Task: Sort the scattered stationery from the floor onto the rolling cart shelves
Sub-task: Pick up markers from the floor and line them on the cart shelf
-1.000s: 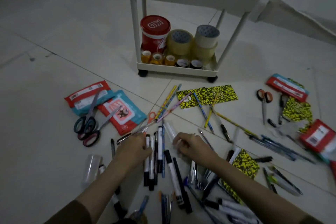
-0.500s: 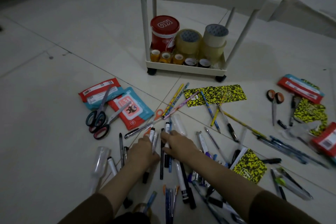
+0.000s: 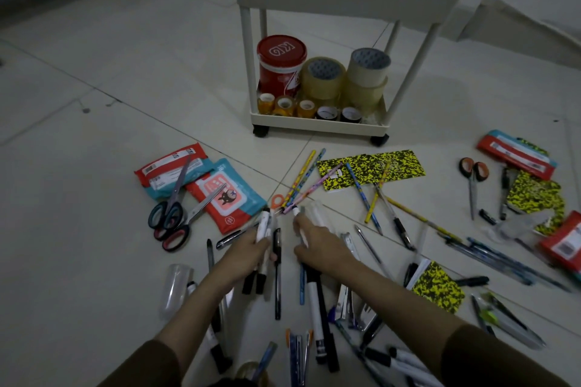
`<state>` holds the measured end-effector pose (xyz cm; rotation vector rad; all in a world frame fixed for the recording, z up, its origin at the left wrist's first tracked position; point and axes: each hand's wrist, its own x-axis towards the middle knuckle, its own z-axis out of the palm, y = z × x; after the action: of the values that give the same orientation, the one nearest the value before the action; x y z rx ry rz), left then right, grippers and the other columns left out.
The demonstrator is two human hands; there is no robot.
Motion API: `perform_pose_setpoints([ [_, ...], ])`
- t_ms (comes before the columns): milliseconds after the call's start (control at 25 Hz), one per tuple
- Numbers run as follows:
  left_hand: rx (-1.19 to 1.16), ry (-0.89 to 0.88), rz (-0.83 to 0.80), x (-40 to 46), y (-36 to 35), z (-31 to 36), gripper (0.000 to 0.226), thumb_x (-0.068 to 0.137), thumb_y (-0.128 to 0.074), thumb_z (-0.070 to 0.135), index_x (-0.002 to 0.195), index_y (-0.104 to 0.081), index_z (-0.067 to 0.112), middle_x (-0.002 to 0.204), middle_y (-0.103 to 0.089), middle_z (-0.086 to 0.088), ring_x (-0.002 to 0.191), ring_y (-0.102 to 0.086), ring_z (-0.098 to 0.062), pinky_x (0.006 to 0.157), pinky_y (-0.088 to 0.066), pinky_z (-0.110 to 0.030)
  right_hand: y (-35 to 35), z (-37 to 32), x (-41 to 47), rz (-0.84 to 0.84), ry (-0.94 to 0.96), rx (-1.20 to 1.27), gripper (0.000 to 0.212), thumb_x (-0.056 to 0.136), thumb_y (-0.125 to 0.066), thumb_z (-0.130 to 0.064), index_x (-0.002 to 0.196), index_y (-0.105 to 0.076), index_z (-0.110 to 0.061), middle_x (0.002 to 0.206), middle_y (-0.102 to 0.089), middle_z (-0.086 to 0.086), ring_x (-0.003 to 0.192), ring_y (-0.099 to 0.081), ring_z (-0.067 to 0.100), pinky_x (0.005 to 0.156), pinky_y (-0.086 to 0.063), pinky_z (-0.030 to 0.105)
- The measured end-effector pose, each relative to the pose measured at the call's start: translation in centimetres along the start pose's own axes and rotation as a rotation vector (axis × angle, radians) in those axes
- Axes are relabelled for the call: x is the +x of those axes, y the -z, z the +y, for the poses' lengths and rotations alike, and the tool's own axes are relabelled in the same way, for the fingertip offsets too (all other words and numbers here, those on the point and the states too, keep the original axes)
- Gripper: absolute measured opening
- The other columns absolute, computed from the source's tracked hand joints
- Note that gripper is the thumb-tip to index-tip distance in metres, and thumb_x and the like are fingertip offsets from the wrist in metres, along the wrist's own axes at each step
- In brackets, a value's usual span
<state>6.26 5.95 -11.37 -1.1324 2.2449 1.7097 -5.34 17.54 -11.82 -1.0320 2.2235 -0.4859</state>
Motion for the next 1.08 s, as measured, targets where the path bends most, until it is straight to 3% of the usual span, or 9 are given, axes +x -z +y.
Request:
perform_pose_setpoints([
  [120,-0.391,0.076,0.013,-0.2,0.4,1.9,0.022,0.100,-0.037,0.018,0.110,-0.056,0.012,0.071,-0.066,0.001,0.057,-0.064,-0.008,0.050,-0.049,-0.019,1.1,-2.0,0.2,0.135,0.002,0.490,0.026,0.090,-0.042,-0.008,0.109,-0.030,-0.020,0.069,-0.047,0.004,0.051,-0.045,0.015,0.046,-0.035,0.022],
  [240,-0.695,0.085,0.018,-0.3,1.0,4.6,0.021,0.100,-0.036,0.019,0.106,-0.057,0.021,0.077,-0.070,0.001,0.065,-0.067,-0.010,0.049,-0.051,-0.022,1.9,-5.3,1.3,0.221,0.029,0.775,0.026,0.094,-0.039,-0.003,0.118,-0.039,-0.013,0.085,-0.055,-0.001,0.071,-0.057,0.010,0.057,-0.045,0.011],
  [400,-0.889,-0.037,0.111,0.3,2.5,9.9,0.031,0.100,-0.034,0.019,0.124,-0.051,0.012,0.092,-0.061,-0.007,0.087,-0.058,-0.017,0.070,-0.047,-0.027,3.9,-9.3,2.8,0.383,0.189,0.615,0.033,0.096,-0.039,-0.008,0.128,-0.045,-0.011,0.113,-0.048,0.010,0.103,-0.048,0.017,0.083,-0.039,0.020],
  [560,-1.071,-0.125,0.039,0.5,5.9,15.6,0.037,0.100,-0.024,0.026,0.126,-0.047,0.011,0.098,-0.057,-0.001,0.093,-0.052,-0.013,0.069,-0.040,-0.023,8.8,-11.8,4.2,0.456,0.388,0.345,0.040,0.101,-0.031,-0.021,0.141,-0.034,-0.019,0.126,-0.045,0.010,0.115,-0.044,0.024,0.096,-0.038,0.040],
  [640,-1.012,-0.173,0.000,0.7,7.7,18.4,0.038,0.098,-0.023,0.027,0.121,-0.052,0.015,0.112,-0.059,-0.004,0.101,-0.053,-0.015,0.074,-0.043,-0.029,12.0,-13.1,4.6,0.483,0.474,0.281,0.041,0.101,-0.033,-0.021,0.142,-0.031,-0.018,0.129,-0.046,0.011,0.117,-0.043,0.026,0.098,-0.037,0.042],
  [760,-0.951,-0.272,-0.024,0.9,9.1,22.4,0.045,0.100,-0.021,0.024,0.140,-0.036,0.014,0.139,-0.045,-0.007,0.127,-0.044,-0.023,0.100,-0.039,-0.040,16.5,-14.8,4.5,0.484,0.578,0.305,0.046,0.100,-0.037,-0.019,0.144,-0.025,-0.020,0.136,-0.046,0.007,0.119,-0.046,0.024,0.098,-0.040,0.035],
  [880,-0.707,-0.340,0.022,1.7,10.4,26.1,0.042,0.099,-0.022,0.022,0.133,-0.045,0.011,0.120,-0.058,-0.015,0.112,-0.054,-0.027,0.088,-0.043,-0.034,20.6,-16.0,4.4,0.383,0.601,0.504,0.046,0.100,-0.038,-0.022,0.144,-0.025,-0.026,0.137,-0.047,-0.005,0.109,-0.052,0.003,0.087,-0.045,0.014],
  [960,-0.340,-0.550,0.222,3.2,11.5,27.7,0.034,0.099,-0.025,0.022,0.118,-0.053,0.018,0.116,-0.060,-0.011,0.105,-0.056,-0.023,0.083,-0.045,-0.030,23.4,-16.5,5.3,0.404,0.554,0.606,0.041,0.099,-0.041,-0.024,0.139,-0.034,-0.023,0.127,-0.054,-0.005,0.106,-0.055,0.005,0.088,-0.048,0.019],
  [1080,0.220,-0.857,0.725,6.2,12.8,27.5,0.038,0.098,-0.032,0.025,0.133,-0.045,0.023,0.139,-0.045,-0.003,0.126,-0.037,-0.018,0.102,-0.034,-0.033,27.4,-17.4,7.5,0.500,0.455,0.707,0.032,0.097,-0.045,-0.024,0.127,-0.046,-0.014,0.095,-0.058,-0.004,0.083,-0.057,0.008,0.072,-0.047,0.024],
])
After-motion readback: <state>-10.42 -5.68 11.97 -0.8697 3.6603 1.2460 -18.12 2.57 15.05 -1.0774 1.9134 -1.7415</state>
